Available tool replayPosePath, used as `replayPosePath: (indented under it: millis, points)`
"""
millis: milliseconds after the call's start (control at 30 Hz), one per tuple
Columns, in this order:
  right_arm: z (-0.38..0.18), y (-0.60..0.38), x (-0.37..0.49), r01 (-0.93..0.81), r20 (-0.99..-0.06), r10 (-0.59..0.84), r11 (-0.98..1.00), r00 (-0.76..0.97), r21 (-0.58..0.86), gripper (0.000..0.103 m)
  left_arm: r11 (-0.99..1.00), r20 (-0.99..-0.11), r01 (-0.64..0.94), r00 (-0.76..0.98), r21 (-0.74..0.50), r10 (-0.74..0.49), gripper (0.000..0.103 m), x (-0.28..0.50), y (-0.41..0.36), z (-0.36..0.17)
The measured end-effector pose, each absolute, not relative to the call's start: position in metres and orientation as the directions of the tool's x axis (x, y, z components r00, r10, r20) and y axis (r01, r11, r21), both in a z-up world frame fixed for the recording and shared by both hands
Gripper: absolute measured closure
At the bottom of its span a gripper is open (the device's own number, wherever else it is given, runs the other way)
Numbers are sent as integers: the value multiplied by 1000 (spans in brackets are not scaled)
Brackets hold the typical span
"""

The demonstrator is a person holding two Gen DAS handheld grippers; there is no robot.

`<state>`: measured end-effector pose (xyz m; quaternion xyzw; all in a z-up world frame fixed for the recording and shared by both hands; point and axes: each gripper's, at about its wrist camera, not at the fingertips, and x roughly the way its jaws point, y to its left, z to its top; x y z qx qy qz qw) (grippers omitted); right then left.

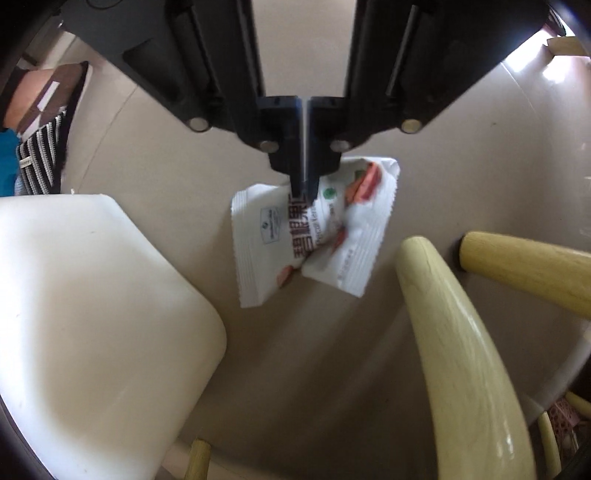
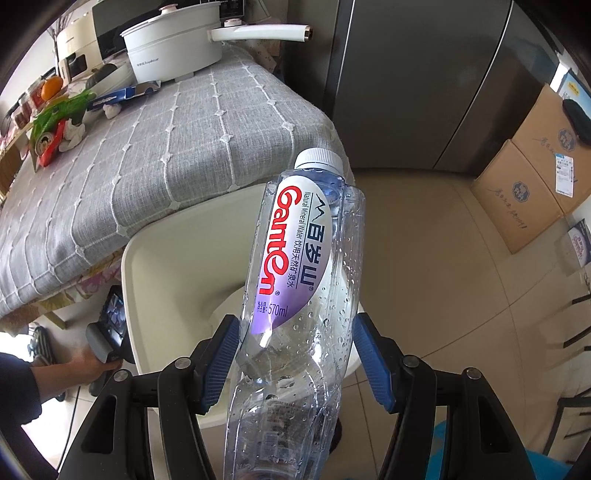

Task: Collect trash
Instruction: 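Lower the left gripper to the floor and grasp the snack wrapper, then lift the snack wrapper toward the bin with the left gripper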

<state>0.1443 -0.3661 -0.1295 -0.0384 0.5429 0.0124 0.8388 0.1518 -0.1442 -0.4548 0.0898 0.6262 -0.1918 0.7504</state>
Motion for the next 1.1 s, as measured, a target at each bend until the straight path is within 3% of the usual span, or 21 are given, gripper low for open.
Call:
replayPosePath:
  millis: [400,433,467,533,900,1000,1067,1100]
  points:
    - [-119,-374,141,-17,-896,-42,998,442,-55,38,913,-962,364,124,-185,-244,101,117,-133,-429]
    - [-117,-374,140,-16,-894,-37,999,446,-49,38,918,-960,349,131,-189,-248,85,116,-131,-428]
    - [-116,-373,140,-17,-893,-32,999,449,-45,38,924,-959,331,141,-190,-247,51,115,-128,-427]
    - [-115,-372,137,-25,-892,-29,999,450,-45,38,936,-949,297,194,-187,-250,22,115,-125,-425]
    - [-130,-373,144,-43,-915,-26,998,403,-47,38,960,-933,75,227,-269,-279,22,172,-119,-459]
    - [-134,-371,146,-58,-922,-12,998,388,-38,38,964,-935,51,236,-261,-265,42,183,-119,-464]
    - [-136,-369,146,-69,-925,-6,997,381,-35,38,975,-937,87,269,-207,-223,64,187,-124,-464]
    - [-136,-369,145,-73,-925,-4,997,379,-34,38,976,-941,108,266,-187,-210,68,190,-126,-467]
